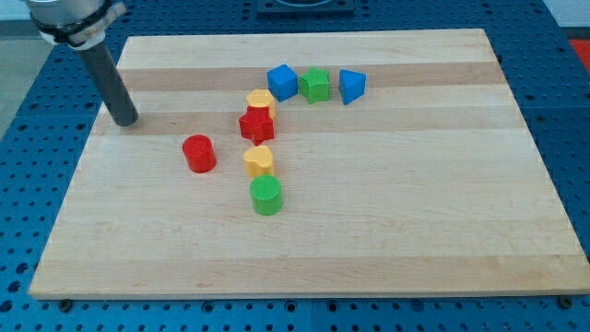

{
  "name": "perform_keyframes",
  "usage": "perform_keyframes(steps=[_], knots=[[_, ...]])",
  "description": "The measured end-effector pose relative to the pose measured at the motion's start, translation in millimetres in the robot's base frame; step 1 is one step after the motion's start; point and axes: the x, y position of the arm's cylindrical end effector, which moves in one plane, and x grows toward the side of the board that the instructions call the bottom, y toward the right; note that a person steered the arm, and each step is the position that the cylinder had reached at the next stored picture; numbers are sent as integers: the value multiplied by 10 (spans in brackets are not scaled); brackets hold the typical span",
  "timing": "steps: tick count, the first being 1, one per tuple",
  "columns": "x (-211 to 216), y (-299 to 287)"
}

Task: Move the red circle diagonally to the top left of the green circle

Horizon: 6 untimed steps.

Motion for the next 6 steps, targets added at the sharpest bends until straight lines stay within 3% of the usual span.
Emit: perform_keyframes(steps=[4,6], knots=[[24,445],[287,700]])
